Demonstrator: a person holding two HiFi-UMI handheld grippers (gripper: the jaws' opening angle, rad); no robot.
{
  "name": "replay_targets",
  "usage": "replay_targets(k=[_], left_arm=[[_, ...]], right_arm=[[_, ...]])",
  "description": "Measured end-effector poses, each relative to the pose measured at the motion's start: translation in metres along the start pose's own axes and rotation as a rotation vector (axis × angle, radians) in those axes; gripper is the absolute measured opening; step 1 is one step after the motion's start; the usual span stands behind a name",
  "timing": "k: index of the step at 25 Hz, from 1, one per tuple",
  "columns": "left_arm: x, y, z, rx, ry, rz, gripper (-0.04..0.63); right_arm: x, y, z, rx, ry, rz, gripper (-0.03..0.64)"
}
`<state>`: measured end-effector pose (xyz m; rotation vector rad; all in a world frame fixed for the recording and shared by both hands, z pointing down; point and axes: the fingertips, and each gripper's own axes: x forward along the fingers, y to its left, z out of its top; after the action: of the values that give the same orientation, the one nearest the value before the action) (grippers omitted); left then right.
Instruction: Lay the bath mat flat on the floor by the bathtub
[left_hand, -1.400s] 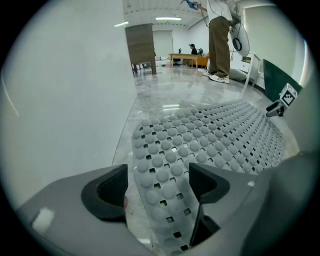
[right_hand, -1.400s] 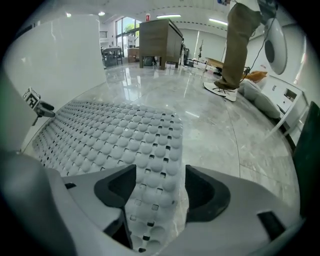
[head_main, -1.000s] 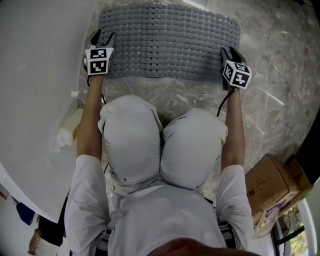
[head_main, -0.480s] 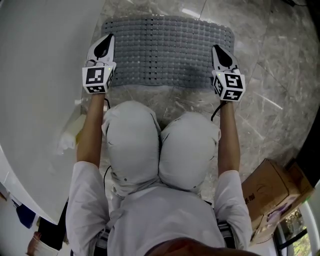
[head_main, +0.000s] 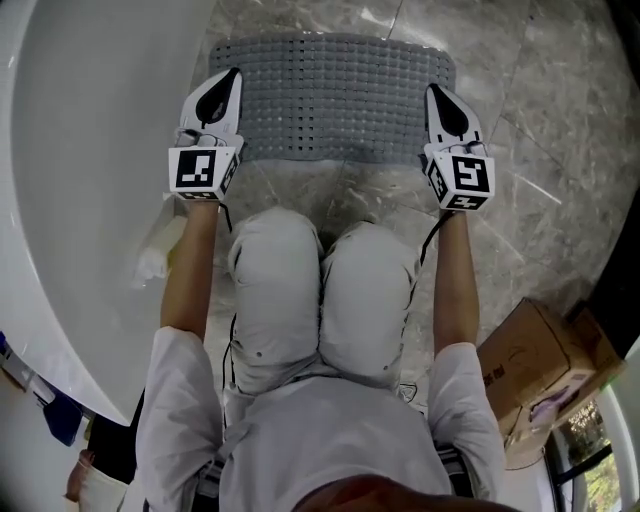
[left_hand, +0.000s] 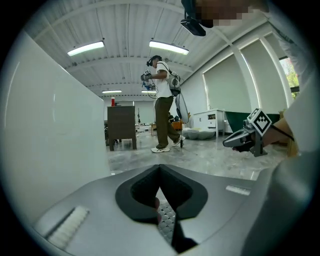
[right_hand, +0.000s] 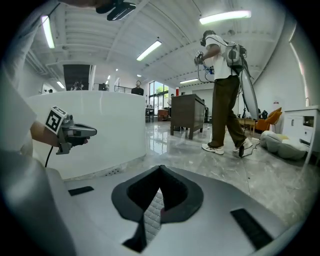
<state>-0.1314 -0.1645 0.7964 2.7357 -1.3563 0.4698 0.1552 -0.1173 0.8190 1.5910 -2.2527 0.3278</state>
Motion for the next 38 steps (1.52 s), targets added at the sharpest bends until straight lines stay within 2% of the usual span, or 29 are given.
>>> replay_targets(k=[3,8,12,17,21,24,29,32,38], left_arm=[[-0.016,-0.011,0.039,-0.054,0.0,-0.012,0.0],[-0.049,-0.024,0.12,-0.022,0.001,-0.022,0.0],[-0.078,-0.036,0.189,-0.079,0.007,-0.026,0.0],[-0.123,-0.057,0.29,-0.094,0.009,-0.04,0.0],[-0.157,-0.075,0.38,-0.087,-0.027,-0.075,0.0],[-0.189,-0.087,0.431,-0.066,-0.008,-0.108,0.0],[-0.242,-0.082,0.517,-0.114,-0.042,-0.086,0.0],[-0.274,-0.082,0.554,-0.131,-0.061,-0.085,0.0],[-0.326,-0.093,0.612,-0.156,-0.073,-0.12,0.0]], right_arm=[[-0.025,0.011,0.036,-0.01,-0.007,0.016,0.003],[-0.067,0.025,0.106,-0.026,-0.006,0.054,0.003],[-0.107,0.034,0.171,0.0,-0.019,0.066,0.003],[-0.169,0.06,0.26,-0.001,-0.025,0.101,0.003],[-0.219,0.068,0.335,0.001,-0.033,0.089,0.003],[-0.259,0.073,0.389,0.007,-0.048,0.071,0.003],[-0.313,0.082,0.471,0.062,-0.111,0.064,0.003],[-0.344,0.091,0.509,0.107,-0.15,0.058,0.002],[-0.399,0.11,0.57,0.112,-0.183,0.046,0.002]])
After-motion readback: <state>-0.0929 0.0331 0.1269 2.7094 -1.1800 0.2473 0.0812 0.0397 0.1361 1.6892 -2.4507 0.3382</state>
